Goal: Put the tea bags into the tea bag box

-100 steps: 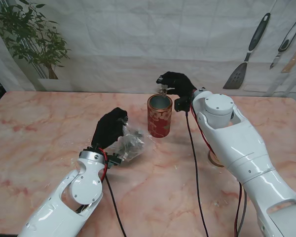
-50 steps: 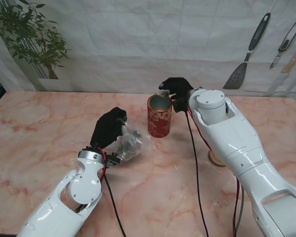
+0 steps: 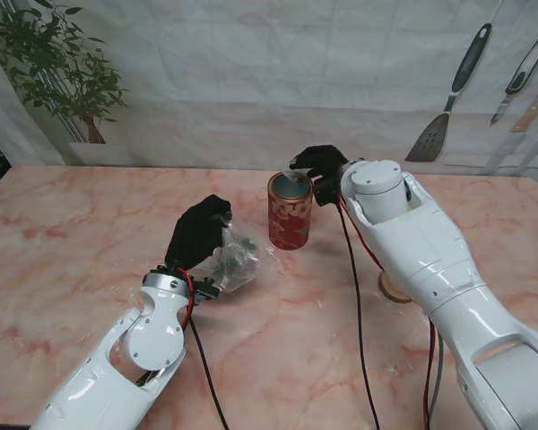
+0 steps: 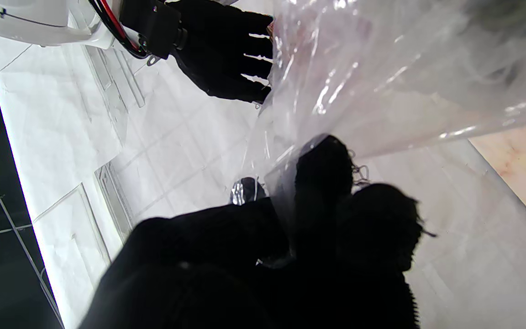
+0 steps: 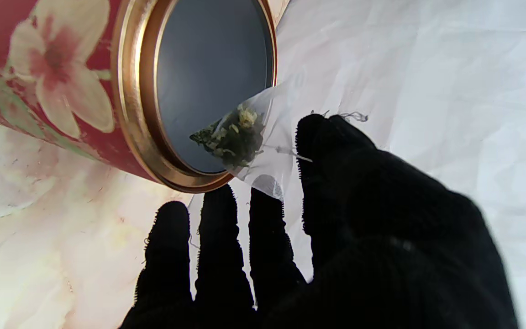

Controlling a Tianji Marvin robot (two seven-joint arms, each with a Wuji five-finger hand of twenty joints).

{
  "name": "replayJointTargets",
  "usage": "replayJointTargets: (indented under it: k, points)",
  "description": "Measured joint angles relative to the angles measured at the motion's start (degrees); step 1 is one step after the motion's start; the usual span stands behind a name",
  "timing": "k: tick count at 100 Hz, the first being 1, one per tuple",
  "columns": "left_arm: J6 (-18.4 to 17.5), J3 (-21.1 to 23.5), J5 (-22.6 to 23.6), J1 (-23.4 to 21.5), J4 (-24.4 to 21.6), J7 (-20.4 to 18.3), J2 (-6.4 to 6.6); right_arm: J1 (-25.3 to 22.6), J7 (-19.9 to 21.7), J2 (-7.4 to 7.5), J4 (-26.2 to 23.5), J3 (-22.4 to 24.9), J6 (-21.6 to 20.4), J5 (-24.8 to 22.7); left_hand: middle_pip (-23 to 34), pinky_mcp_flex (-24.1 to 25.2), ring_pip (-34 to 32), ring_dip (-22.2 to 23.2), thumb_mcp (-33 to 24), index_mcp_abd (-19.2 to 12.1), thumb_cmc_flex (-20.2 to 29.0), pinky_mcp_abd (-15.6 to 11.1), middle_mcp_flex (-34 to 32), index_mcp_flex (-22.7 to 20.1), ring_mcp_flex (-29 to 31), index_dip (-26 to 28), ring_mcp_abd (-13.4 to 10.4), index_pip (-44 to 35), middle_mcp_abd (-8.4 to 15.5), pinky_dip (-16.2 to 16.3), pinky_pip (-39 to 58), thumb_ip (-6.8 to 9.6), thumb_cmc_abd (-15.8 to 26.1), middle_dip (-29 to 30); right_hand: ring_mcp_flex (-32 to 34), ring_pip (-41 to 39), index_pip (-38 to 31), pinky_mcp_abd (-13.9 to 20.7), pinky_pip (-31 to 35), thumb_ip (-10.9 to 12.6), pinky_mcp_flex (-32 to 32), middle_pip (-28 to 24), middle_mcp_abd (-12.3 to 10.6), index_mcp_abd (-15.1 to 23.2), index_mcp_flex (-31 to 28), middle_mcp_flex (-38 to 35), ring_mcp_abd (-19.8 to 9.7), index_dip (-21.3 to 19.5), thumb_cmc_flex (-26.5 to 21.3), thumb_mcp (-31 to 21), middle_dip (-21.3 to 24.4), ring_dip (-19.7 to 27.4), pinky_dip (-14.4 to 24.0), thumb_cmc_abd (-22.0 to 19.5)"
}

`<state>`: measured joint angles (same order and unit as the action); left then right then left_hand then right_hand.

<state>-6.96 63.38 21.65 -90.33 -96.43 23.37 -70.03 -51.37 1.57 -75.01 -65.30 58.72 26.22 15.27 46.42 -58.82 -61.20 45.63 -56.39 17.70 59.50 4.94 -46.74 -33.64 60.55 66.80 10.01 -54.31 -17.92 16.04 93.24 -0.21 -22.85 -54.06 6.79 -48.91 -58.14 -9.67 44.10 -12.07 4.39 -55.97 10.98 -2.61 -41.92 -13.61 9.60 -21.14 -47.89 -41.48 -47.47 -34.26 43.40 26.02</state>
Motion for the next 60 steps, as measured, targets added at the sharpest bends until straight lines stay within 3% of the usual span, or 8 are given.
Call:
replayJointTargets:
  k: [43, 60]
  points:
    - [0.0, -0.09, -0.25, 0.08, 0.11, -0.21, 0.01, 1.46, -1.2, -0.95, 1.75, -1.07, 1.15, 0.54, -0.04, 0.0, 0.0, 0.47, 0.0, 0.0, 0.01, 0.01, 0.0, 0.0, 0.0, 0.0, 0.01, 0.0, 0.0, 0.0, 0.0, 0.0, 0.0, -0.03, 1.07, -1.97, -0.15, 0.0, 0.94, 0.0, -0.01, -0.73, 0.11, -0.01, 0.0, -0.61, 0.05, 0.71, 0.04, 0.0, -0.73, -0.68, -0.66, 0.04]
    - [0.0, -0.09, -0.27, 0.1, 0.12, -0.35, 0.02, 2.31, -1.37, -1.2, 2.3, -2.29, 3.04, -0.74, -0.04, 0.0, 0.0, 0.48, 0.0, 0.0, 0.01, 0.01, 0.0, 0.0, 0.0, 0.0, 0.01, 0.0, 0.0, 0.0, 0.01, 0.0, 0.0, -0.04, 1.39, -2.95, 1.0, 0.0, 2.6, 0.03, -0.12, -0.86, 0.17, -0.07, 3.0, -0.6, 0.15, 0.94, 4.94, -3.97, -1.36, -0.77, -1.88, 5.41]
